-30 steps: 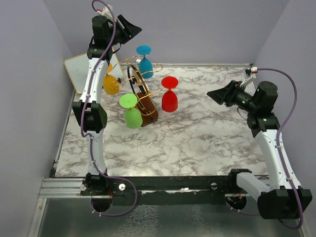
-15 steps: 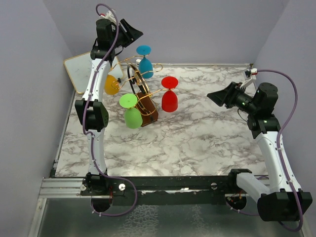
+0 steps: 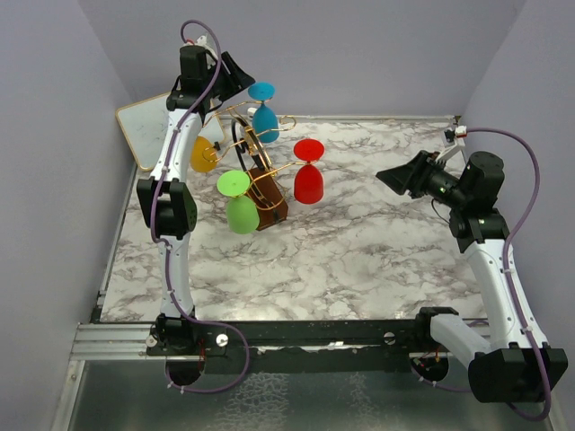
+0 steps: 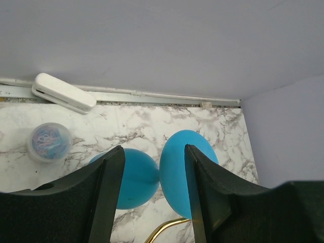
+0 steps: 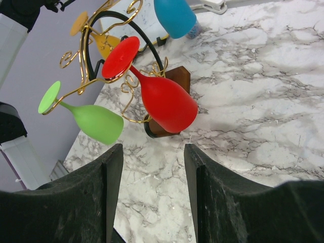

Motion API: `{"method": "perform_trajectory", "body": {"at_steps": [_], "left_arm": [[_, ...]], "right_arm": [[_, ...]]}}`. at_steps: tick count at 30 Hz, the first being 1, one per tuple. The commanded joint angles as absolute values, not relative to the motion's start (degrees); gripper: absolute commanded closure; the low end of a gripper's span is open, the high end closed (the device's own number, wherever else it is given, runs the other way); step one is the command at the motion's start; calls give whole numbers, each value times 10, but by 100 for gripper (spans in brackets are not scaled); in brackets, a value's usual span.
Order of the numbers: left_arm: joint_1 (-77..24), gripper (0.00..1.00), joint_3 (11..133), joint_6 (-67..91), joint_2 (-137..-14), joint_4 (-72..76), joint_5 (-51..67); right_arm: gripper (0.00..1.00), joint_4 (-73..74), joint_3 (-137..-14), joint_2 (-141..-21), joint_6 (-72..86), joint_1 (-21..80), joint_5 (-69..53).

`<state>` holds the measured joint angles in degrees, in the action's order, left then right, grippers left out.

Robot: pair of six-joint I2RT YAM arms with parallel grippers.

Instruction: Take the wine glass off the wine glass rack

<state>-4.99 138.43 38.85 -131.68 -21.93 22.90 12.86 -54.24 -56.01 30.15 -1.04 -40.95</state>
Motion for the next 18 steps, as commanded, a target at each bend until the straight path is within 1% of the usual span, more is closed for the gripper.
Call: {"method": "perform_trajectory", "body": {"at_steps": [1, 13, 18], "left_arm": [[-47, 47, 1371, 392, -1285, -201, 250], [-47, 49, 1344, 405, -1267, -187, 286], [-47, 55, 1342, 414, -1269, -181, 302]], "right_arm": [[49, 124, -543, -555, 297, -9, -396], [49, 115, -533, -556, 305, -9, -395], [49, 118, -533, -556, 305, -9, -391]]}}
